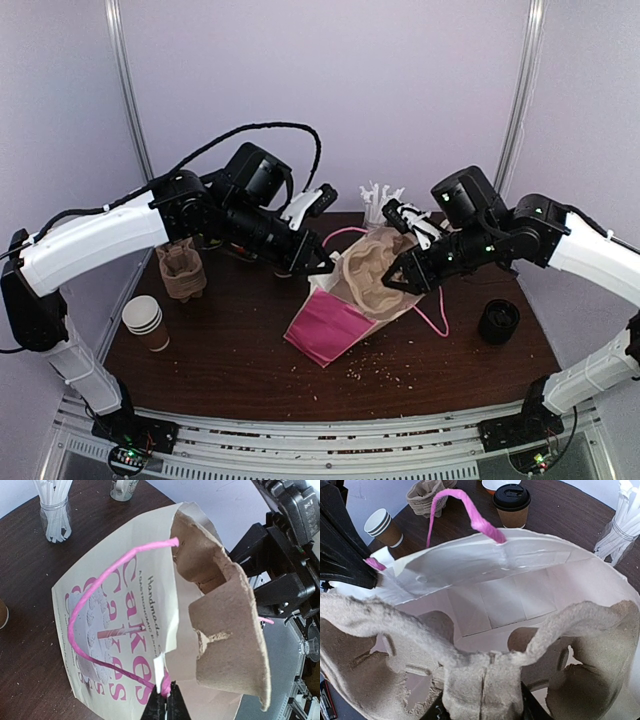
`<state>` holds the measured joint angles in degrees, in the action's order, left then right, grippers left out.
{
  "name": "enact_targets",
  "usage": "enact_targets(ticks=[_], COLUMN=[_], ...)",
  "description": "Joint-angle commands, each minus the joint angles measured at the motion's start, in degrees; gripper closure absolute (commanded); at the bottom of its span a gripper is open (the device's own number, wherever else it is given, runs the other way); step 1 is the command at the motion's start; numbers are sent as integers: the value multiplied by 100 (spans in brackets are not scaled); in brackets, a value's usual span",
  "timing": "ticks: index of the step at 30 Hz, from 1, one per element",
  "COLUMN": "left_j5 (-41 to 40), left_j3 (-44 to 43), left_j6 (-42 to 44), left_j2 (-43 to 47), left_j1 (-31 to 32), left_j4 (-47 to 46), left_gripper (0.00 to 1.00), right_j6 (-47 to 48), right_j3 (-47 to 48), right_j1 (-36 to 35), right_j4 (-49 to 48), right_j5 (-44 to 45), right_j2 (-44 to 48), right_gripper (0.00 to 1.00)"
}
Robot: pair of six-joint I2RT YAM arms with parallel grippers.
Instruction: Pack the takeout coffee
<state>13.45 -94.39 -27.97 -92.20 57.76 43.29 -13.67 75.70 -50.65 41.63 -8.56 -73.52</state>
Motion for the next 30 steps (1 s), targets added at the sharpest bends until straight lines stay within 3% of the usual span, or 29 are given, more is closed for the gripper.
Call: enact_targets(ticks=[1, 11, 30], left_j5=[194, 350, 351], left_j3=[-196, -388, -320], left_j6=[72, 10, 19], left_j2=[-16, -158, -252], left_j1=[25, 47, 148], left_j4=[-268, -295, -379], left_gripper=[100, 100, 100], right_j6=[293, 637, -241], right_j3=[105, 420, 141], right_j1=[27, -220, -131], right_j4=[349, 702, -107], right_j5=[482, 1285, 1738], right_j2=[-115, -451, -206], right_gripper=[64, 64, 65])
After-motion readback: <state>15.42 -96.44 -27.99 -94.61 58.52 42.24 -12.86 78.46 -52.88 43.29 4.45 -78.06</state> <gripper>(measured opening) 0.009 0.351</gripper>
